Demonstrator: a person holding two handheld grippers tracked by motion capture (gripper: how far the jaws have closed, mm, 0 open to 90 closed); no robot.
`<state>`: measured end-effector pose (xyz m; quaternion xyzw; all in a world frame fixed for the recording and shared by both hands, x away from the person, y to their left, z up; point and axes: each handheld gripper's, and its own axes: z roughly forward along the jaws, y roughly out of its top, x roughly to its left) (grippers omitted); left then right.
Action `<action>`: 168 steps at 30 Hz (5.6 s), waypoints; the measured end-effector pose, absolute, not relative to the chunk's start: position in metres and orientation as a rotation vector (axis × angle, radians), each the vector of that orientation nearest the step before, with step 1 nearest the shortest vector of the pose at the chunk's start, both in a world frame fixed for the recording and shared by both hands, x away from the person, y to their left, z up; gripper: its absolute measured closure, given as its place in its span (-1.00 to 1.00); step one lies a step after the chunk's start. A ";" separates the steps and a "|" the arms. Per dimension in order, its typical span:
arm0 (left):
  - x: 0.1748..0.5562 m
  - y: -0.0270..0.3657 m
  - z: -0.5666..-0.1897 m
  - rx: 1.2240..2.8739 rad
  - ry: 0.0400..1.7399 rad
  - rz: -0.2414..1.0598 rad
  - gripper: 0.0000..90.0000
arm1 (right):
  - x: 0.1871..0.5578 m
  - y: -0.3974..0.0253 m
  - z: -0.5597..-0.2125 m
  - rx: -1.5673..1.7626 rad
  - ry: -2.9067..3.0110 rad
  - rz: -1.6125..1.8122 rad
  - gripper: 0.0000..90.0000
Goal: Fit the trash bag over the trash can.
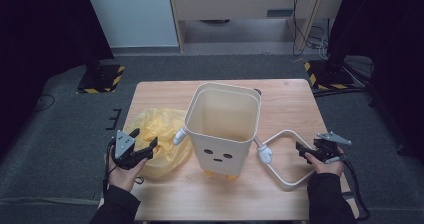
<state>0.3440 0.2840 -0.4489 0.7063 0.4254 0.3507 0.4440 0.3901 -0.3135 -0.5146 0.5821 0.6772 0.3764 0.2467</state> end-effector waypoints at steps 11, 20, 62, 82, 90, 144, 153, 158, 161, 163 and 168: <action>0.344 0.297 -0.455 1.802 1.101 0.899 -0.39 | 0.390 -0.313 -0.514 1.593 1.854 1.035 -0.49; 0.360 0.310 -0.486 1.906 1.220 0.836 -0.41 | 0.390 -0.311 -0.514 1.584 1.873 1.030 -0.50; 0.328 0.357 -0.411 1.443 1.187 0.751 0.96 | 0.392 -0.312 -0.514 1.585 1.876 1.041 -0.51; 0.287 0.362 -0.340 1.200 0.968 0.733 0.96 | 0.392 -0.312 -0.513 1.593 1.872 1.044 -0.51; 0.273 0.342 -0.318 1.193 0.864 0.718 0.96 | 0.392 -0.312 -0.513 1.594 1.871 1.046 -0.51; 0.310 0.183 -0.277 1.429 0.560 0.525 0.94 | 0.390 -0.316 -0.514 1.601 1.858 1.038 -0.50; 0.326 0.163 -0.273 1.482 0.590 0.547 0.73 | 0.390 -0.317 -0.514 1.598 1.854 1.039 -0.50; 0.331 0.158 -0.273 1.439 0.587 0.611 0.36 | 0.390 -0.317 -0.513 1.600 1.851 1.044 -0.50; 0.332 0.158 -0.272 1.412 0.578 0.625 0.11 | 0.390 -0.317 -0.513 1.601 1.849 1.043 -0.50; 0.331 0.159 -0.271 1.387 0.569 0.638 -0.02 | 0.390 -0.317 -0.512 1.597 1.842 1.044 -0.48; 0.327 0.165 -0.269 1.351 0.559 0.666 -0.20 | 0.390 -0.318 -0.509 1.583 1.813 1.065 -0.48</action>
